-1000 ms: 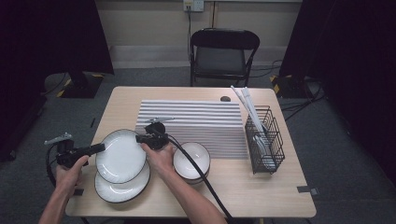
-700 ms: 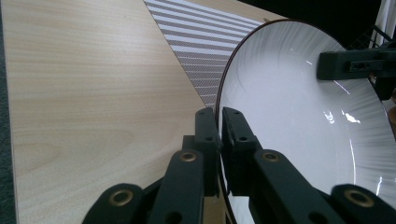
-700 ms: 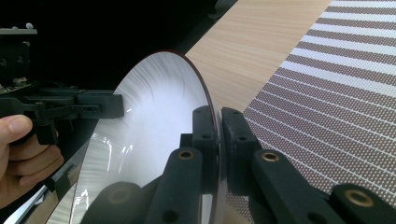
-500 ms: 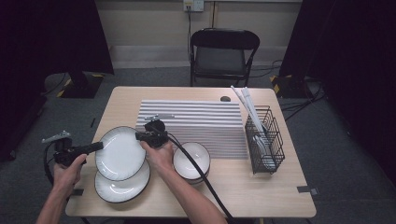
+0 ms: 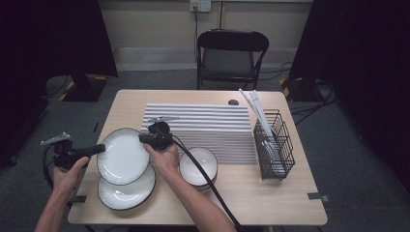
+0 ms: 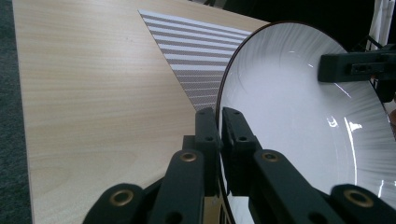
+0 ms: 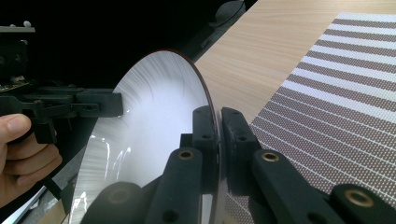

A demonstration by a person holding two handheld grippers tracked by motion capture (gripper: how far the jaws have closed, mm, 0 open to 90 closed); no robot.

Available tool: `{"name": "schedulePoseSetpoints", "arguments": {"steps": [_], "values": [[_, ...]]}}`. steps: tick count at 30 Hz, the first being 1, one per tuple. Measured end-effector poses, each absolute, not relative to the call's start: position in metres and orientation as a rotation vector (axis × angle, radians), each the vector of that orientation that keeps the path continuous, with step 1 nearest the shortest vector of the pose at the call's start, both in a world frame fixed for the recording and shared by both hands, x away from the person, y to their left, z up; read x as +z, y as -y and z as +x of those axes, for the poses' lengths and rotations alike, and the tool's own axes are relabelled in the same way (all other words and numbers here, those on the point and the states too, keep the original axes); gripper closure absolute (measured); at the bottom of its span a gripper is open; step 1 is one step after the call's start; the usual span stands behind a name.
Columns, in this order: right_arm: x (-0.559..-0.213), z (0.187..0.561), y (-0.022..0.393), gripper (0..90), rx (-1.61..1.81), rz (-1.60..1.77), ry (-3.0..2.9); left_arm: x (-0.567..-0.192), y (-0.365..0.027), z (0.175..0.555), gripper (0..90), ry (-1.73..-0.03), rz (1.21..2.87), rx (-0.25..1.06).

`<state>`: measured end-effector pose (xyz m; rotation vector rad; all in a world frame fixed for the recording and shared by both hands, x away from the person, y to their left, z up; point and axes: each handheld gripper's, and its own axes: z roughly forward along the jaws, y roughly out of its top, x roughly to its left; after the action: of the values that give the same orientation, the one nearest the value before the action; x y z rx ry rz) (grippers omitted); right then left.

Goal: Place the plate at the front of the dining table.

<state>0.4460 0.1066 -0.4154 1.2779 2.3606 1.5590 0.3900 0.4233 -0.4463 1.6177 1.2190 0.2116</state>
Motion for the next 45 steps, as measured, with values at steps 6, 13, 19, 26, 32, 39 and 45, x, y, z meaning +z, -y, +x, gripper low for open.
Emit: {"name": "schedulePoseSetpoints", "arguments": {"steps": [6,13,19,26,32,39,45], "values": [[-0.408,0.447,-0.108,85.0,1.557,1.272,-2.352,-0.441,-0.424,0.393,86.0,-1.207,1.611,0.213],[-0.398,0.448,-0.108,85.0,1.543,1.246,-2.341,-0.433,-0.423,0.397,86.1,-1.199,1.603,0.212],[-0.388,0.449,-0.107,85.0,1.552,1.236,-2.328,-0.424,-0.422,0.398,86.1,-1.186,1.605,0.226],[-0.375,0.451,-0.101,84.9,1.542,1.209,-2.317,-0.416,-0.416,0.402,86.1,-1.163,1.589,0.234],[-0.365,0.452,-0.096,84.9,1.538,1.183,-2.313,-0.409,-0.410,0.404,86.1,-1.144,1.588,0.242],[-0.357,0.457,-0.087,84.9,1.546,1.177,-2.315,-0.402,-0.401,0.408,86.1,-1.133,1.581,0.251],[-0.349,0.460,-0.076,84.9,1.539,1.151,-2.311,-0.396,-0.391,0.412,86.1,-1.115,1.581,0.249]]}}
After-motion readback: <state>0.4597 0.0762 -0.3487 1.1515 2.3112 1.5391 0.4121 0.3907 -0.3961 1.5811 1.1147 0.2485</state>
